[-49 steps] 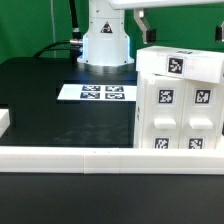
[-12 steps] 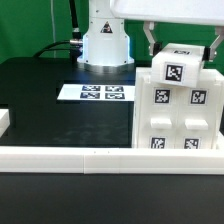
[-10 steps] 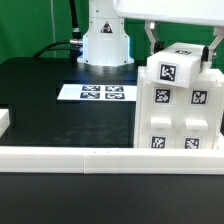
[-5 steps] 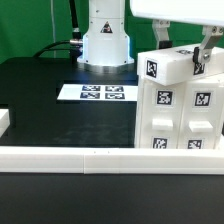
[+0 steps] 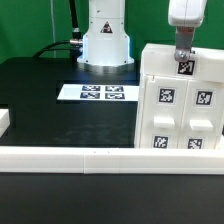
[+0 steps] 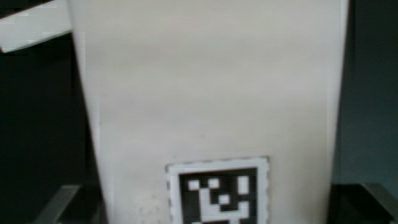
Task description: Assemble cabinet
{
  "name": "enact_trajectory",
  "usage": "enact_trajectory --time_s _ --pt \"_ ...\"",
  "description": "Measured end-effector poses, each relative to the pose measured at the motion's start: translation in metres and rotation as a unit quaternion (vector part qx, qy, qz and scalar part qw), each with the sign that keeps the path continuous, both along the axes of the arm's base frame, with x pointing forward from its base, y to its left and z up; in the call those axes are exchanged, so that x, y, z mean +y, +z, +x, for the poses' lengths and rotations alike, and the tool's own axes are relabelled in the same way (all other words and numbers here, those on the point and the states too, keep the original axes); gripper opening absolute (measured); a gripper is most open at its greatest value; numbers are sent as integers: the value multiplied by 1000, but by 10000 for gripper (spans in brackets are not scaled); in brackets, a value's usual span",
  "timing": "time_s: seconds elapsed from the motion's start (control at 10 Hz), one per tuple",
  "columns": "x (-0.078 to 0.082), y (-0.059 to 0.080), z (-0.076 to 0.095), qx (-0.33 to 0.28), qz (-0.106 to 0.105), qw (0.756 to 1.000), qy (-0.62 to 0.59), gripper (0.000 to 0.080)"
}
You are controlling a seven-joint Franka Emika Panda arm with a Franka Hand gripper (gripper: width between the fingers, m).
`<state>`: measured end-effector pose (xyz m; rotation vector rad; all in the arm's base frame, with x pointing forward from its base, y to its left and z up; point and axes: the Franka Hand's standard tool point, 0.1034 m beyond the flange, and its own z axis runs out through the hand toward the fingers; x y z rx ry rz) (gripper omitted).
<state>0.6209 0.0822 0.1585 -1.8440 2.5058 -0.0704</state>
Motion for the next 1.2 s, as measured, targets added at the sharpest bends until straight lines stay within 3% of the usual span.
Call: enact_trajectory --time_s 0.1,0.3,0.5,1.2 --pt "1 1 1 -1 11 1000 -19 561" --pt "6 -1 1 -1 23 1000 -15 744" --pt "6 -1 1 -1 23 1000 -9 788" --pt "6 -2 0 0 23 1000 -5 797"
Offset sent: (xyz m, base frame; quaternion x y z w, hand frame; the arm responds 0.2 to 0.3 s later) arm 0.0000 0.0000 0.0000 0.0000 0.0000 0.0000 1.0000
